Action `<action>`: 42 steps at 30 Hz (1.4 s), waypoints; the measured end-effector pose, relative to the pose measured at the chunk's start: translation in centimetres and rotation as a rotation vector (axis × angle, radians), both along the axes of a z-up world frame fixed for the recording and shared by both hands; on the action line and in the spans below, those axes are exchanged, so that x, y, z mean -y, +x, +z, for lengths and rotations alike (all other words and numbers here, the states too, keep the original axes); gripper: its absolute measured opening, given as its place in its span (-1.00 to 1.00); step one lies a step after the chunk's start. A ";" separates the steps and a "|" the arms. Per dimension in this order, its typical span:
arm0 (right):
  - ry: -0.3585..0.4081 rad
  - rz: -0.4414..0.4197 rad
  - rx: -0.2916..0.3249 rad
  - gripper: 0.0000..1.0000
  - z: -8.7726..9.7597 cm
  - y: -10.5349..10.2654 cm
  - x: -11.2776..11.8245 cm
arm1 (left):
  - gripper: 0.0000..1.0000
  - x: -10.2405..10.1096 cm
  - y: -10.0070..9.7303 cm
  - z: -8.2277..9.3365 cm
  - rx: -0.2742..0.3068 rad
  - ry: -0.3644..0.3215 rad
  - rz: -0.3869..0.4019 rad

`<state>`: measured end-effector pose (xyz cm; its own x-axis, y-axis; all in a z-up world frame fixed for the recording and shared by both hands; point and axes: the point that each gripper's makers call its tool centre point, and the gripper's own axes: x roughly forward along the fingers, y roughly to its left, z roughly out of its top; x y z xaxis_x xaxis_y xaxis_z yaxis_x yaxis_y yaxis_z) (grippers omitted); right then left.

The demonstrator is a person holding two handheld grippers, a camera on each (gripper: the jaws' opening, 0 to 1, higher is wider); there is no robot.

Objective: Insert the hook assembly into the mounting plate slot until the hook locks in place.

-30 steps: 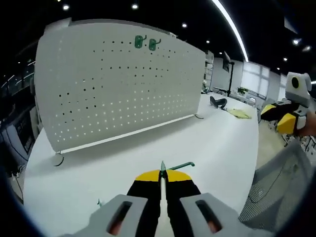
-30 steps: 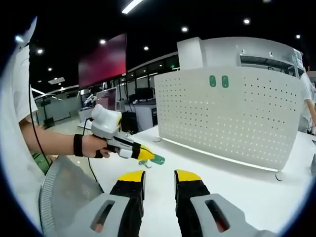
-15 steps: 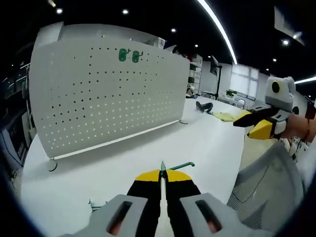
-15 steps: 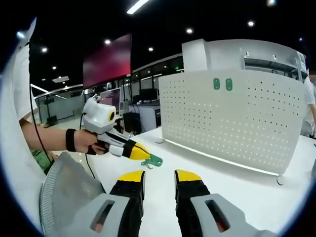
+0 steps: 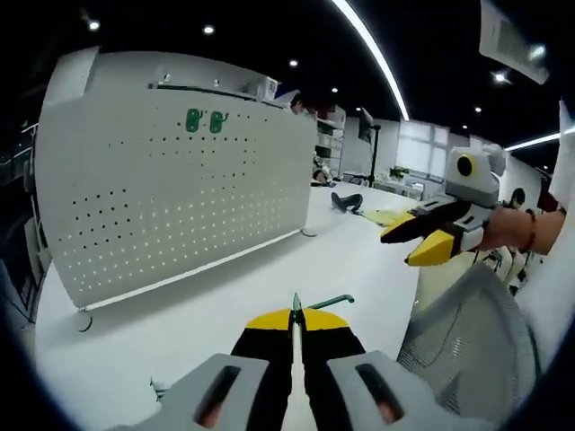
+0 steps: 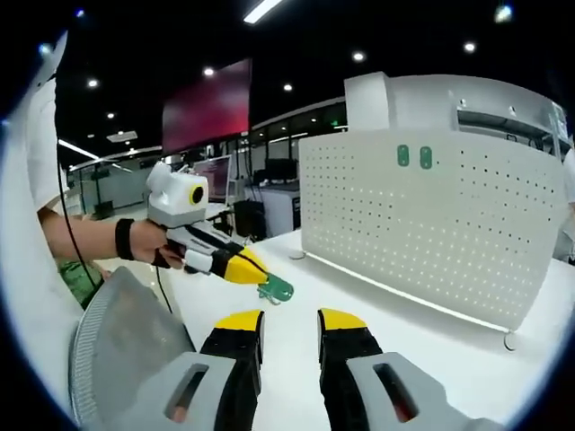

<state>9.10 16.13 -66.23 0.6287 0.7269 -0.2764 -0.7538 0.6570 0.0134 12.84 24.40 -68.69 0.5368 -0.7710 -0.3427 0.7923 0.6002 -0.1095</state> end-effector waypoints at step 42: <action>-0.063 0.275 -0.014 -0.80 -0.7 0.1 -3.0 | -0.97 4.7 -3.8 3.8 0.071 0.000 -0.362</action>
<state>9.19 19.11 -66.98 0.4057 0.8510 -0.3336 -0.9040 0.4274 -0.0091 9.08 19.71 -64.85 0.2519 -0.9154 -0.3141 0.9589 0.2798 -0.0466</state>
